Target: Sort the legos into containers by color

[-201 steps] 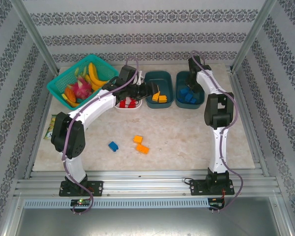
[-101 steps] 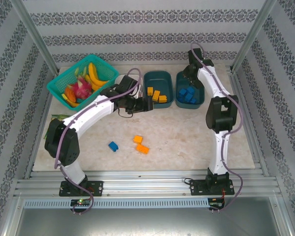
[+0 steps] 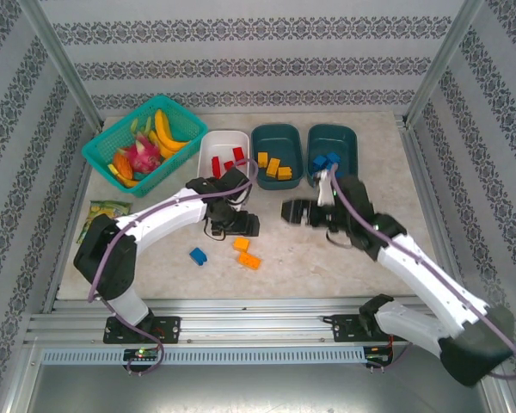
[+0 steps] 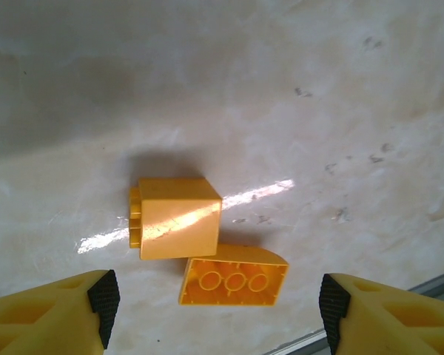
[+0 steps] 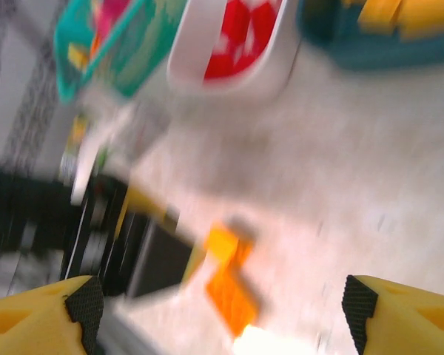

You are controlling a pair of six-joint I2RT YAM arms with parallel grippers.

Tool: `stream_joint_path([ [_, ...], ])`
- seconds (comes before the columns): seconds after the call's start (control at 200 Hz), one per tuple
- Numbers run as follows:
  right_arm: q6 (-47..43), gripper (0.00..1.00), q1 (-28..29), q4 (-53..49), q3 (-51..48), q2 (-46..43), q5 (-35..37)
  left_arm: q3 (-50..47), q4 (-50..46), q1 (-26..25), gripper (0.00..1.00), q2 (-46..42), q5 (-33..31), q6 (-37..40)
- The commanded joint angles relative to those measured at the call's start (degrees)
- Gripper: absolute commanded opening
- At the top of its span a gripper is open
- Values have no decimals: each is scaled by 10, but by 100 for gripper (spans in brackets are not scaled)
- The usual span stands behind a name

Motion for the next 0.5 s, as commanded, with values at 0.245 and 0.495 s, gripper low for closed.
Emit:
stream_joint_path([
  [0.245, -9, 88, 47, -74, -55, -106, -57, 18, -47, -20, 72, 78, -66, 40],
  [0.495, -12, 88, 48, -68, -52, -95, -58, 31, -39, -25, 62, 110, -63, 55],
])
